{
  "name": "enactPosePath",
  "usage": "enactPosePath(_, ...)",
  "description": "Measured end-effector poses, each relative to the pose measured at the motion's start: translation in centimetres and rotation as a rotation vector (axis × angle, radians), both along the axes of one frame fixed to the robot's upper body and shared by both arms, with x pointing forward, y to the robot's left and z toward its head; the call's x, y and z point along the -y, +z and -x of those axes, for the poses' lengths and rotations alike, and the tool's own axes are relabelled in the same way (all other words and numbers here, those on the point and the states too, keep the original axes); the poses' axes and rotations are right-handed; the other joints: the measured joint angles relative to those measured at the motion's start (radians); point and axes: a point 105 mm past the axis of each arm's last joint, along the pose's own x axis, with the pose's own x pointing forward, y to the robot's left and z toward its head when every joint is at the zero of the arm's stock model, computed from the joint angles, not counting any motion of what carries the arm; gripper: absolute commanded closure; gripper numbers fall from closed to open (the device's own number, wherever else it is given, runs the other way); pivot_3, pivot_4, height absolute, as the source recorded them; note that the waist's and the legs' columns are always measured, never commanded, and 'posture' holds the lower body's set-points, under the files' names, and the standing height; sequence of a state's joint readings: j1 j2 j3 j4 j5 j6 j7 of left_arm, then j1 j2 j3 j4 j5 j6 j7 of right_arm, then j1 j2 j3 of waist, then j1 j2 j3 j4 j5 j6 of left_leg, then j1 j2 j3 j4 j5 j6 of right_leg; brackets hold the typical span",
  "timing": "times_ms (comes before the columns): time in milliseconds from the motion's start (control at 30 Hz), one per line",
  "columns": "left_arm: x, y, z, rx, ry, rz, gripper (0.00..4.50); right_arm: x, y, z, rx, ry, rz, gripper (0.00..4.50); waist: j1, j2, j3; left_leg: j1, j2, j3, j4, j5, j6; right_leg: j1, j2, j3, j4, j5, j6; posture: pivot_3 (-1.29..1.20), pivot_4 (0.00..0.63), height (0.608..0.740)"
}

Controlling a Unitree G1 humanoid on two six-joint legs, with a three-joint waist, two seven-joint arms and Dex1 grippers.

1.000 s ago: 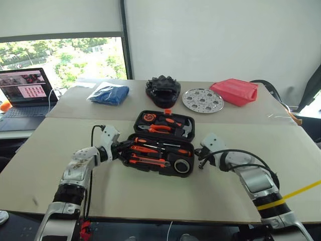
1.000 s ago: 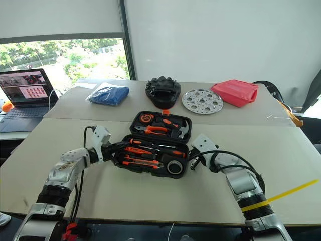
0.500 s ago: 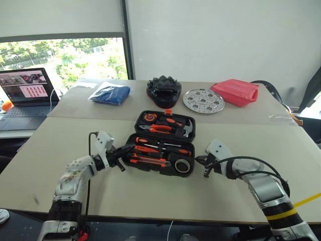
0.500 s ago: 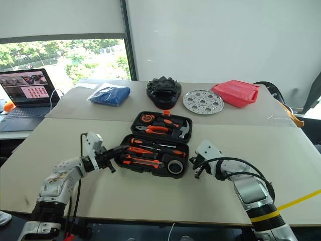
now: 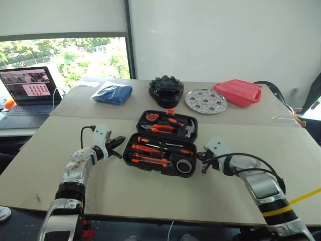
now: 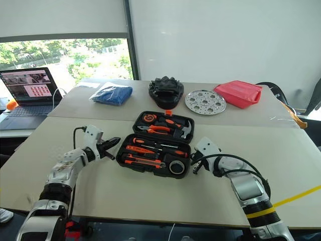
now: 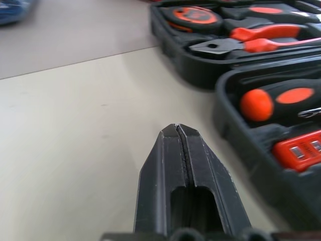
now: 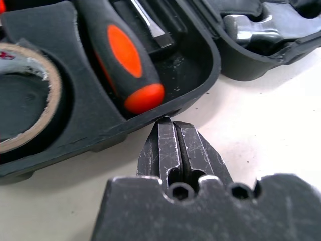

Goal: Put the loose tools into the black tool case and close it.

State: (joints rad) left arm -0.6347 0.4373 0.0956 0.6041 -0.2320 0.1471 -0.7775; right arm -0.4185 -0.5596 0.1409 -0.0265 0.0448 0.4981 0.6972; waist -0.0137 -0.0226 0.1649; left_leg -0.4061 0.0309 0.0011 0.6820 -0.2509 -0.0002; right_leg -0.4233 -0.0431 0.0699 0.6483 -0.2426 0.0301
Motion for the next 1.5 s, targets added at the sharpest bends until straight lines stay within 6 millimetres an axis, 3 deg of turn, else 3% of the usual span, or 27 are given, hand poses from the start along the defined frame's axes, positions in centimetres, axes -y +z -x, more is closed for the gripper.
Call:
enactPosePath(267,0.4,-0.8,0.8,-0.079,-0.062,-0.006,4.48,0.1,-0.3,-0.1,-0.005,-0.013,-0.002,4.5,-0.002,0.0,0.0,0.0,0.0,0.0,0.0,0.0,0.0,0.0,0.0,0.0,0.0,0.0,0.0,0.0,0.15,0.74)
enactPosePath(400,0.6,-2.3,3.3,-0.138,-0.14,0.014,4.48,0.7,-0.5,0.6,-0.008,-0.014,-0.006,4.5,0.001,0.0,0.0,-0.001,0.0,0.0,-0.001,0.0,0.0,0.0,0.0,0.0,0.0,0.0,0.0,0.0,0.15,0.74)
enactPosePath(900,2.1,-2.9,9.8,-0.182,-0.287,-0.021,4.48,3.6,-1.2,4.4,-0.054,0.015,0.045,4.5,-0.001,0.0,0.0,0.001,0.001,0.0,-0.001,0.0,0.0,0.0,0.0,0.001,-0.001,0.0,0.0,0.0,0.15,0.74)
enactPosePath(1167,1.4,-3.3,12.3,-0.206,-0.283,-0.055,4.48,2.6,-1.6,6.7,-0.08,0.096,0.054,4.5,-0.005,0.0,0.0,0.002,0.001,0.001,-0.001,0.0,0.0,0.001,0.0,0.001,0.0,0.0,0.0,0.0,0.15,0.74)
enactPosePath(1500,0.1,-3.2,12.9,-0.22,-0.239,-0.072,4.48,1.5,-2.1,8.7,-0.102,0.175,0.076,4.5,-0.004,-0.001,-0.001,0.003,0.001,0.001,-0.001,0.0,0.0,0.002,0.0,0.001,-0.001,-0.001,0.0,0.0,0.15,0.74)
